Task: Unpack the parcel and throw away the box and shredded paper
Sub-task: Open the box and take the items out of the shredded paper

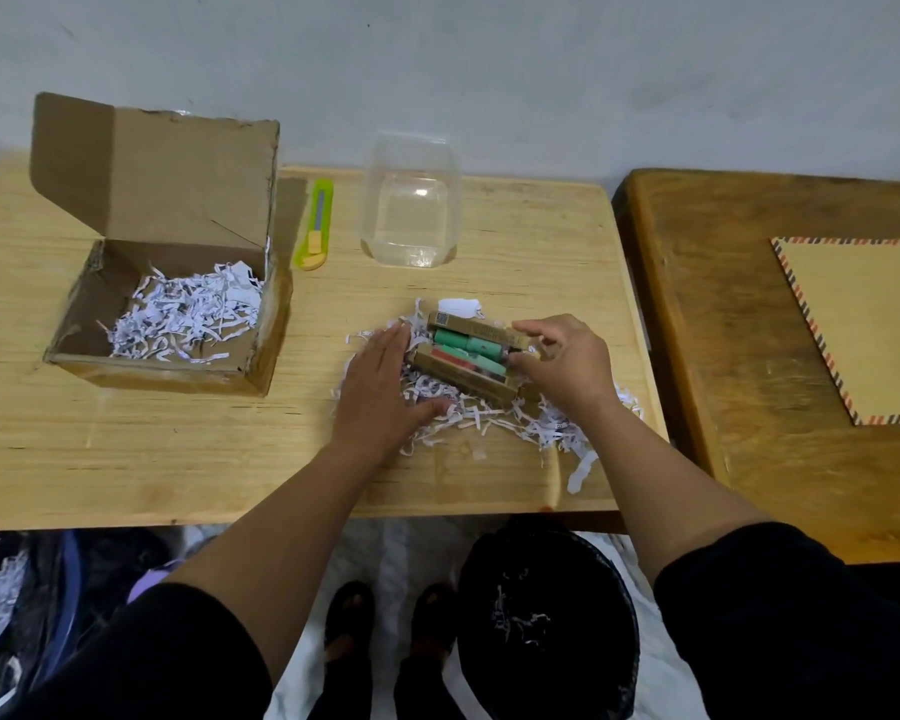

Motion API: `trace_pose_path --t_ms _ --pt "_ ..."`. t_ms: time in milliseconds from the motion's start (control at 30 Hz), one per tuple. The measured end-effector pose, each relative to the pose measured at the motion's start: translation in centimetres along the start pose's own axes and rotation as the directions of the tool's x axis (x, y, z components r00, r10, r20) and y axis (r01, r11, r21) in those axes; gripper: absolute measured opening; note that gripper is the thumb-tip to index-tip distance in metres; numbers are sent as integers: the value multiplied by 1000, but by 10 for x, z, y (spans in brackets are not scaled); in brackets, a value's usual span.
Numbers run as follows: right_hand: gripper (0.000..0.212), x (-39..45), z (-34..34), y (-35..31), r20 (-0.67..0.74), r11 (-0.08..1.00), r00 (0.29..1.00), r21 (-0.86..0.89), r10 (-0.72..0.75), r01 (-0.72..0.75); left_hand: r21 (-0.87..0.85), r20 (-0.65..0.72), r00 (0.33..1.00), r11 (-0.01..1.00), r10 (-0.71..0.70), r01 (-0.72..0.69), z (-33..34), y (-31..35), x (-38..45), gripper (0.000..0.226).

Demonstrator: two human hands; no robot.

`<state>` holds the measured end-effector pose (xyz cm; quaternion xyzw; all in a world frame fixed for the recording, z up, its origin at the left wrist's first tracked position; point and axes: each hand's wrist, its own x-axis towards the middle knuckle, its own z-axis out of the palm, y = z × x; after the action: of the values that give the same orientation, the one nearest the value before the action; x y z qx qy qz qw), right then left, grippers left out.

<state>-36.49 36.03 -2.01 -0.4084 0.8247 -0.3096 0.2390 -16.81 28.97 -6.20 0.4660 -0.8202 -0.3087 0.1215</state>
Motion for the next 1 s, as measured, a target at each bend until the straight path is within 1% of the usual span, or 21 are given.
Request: trace_pose_path --t_ms 67,100,167,267,300,400,467,567,700,733,800,900,933,1000 --pt "30 2 0 -4 -1 996 1000 -92 -16 16 6 3 1000 1000 4 -4 0 0 0 98" --pt "27 3 1 -6 -6 995 1000 -100 -7 7 5 7 1000 1000 5 -5 0 0 0 98" --pt "22 4 2 -7 -27 997 998 -52 49 -50 1 14 1000 1000 6 -6 0 0 1 98" --pt "16 1 1 -7 -28 977 985 135 168 -163 -9 13 1000 1000 9 -9 0 -1 1 97" --pt "15 -1 0 -7 -22 972 984 159 177 -172 -10 11 1000 1000 9 -9 0 -1 1 97" --pt "15 -2 -1 -4 31 976 985 137 169 -172 -10 7 1000 1000 7 -7 0 -1 0 97" --pt "10 -2 0 -2 56 977 983 113 175 -181 -5 7 1000 1000 10 -10 0 -1 0 97" --pt "5 -2 1 0 41 975 983 129 177 -181 -4 11 1000 1000 1 -1 2 -2 0 98" --pt "14 -2 -1 -3 -30 992 992 38 121 -120 -12 -1 1000 1000 3 -3 2 -2 1 97" --pt "16 -2 -1 -3 -45 992 992 53 118 -116 -13 -3 1000 1000 5 -5 2 -2 1 97" --pt "19 -4 -1 -4 -38 980 989 148 140 -133 -12 -7 1000 1000 6 -6 2 -1 1 98" --pt "36 -6 4 -2 5 955 984 237 180 -176 -10 -12 1000 1000 1 -1 2 -1 2 98" --pt "38 -6 5 -2 4 955 984 240 179 -175 -9 -12 1000 1000 1 -1 2 -1 2 98" --pt "34 -4 8 -2 -10 956 984 238 180 -173 -8 -11 1000 1000 1 -1 2 -1 2 98"
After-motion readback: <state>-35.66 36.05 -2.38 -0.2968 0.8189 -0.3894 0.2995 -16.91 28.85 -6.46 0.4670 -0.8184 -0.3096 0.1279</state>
